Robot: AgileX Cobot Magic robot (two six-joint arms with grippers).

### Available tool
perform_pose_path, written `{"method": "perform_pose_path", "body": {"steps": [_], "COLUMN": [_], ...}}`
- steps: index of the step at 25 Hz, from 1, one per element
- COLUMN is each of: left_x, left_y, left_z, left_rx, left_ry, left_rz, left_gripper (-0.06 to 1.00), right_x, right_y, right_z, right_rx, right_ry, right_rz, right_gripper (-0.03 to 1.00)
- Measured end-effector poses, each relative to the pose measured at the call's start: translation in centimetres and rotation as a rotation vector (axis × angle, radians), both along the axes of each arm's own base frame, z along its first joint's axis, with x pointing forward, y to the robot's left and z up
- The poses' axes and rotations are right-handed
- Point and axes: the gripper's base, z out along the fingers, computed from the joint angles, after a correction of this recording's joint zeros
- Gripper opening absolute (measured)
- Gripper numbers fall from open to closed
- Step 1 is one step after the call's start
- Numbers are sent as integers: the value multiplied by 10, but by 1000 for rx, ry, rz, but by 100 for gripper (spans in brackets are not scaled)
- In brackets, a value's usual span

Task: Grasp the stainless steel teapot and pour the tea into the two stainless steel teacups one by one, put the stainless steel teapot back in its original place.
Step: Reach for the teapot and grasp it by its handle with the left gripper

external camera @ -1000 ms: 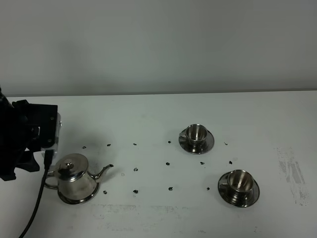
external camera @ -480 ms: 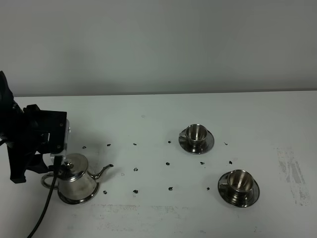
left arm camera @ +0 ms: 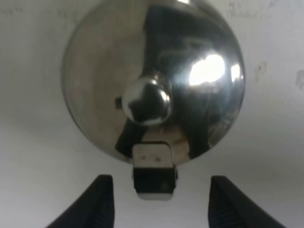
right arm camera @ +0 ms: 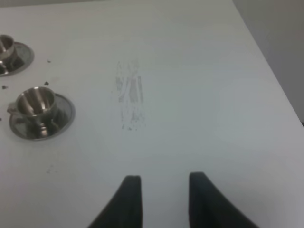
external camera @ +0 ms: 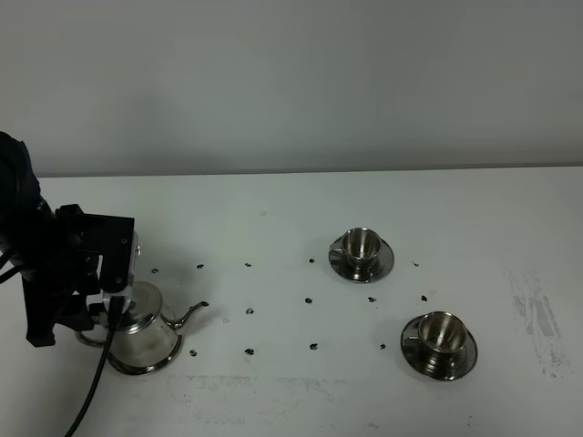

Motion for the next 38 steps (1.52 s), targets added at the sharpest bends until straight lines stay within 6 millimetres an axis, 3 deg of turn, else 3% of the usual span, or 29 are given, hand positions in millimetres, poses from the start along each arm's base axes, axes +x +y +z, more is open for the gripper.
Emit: {"method": "perform_pose_path", "body": {"steps": [7, 34, 36, 38], "left_x": [1, 9, 9, 9], "left_y": [3, -20, -20, -20], "left_z": [-4, -38, -38, -38], "left_rx": [31, 24, 20, 17], "left_ry": [10, 38, 42, 50], "left_rz": [39, 51, 82, 118], "left_gripper": [47, 46, 43, 32], "right_x": [0, 0, 0, 0], "right_y": [0, 0, 0, 0], "right_z": [0, 0, 0, 0], "right_rx": [0, 0, 0, 0], "right_ry": [0, -1, -1, -1], "right_rz": [0, 0, 0, 0], "right_gripper": [23, 23, 23, 23]}}
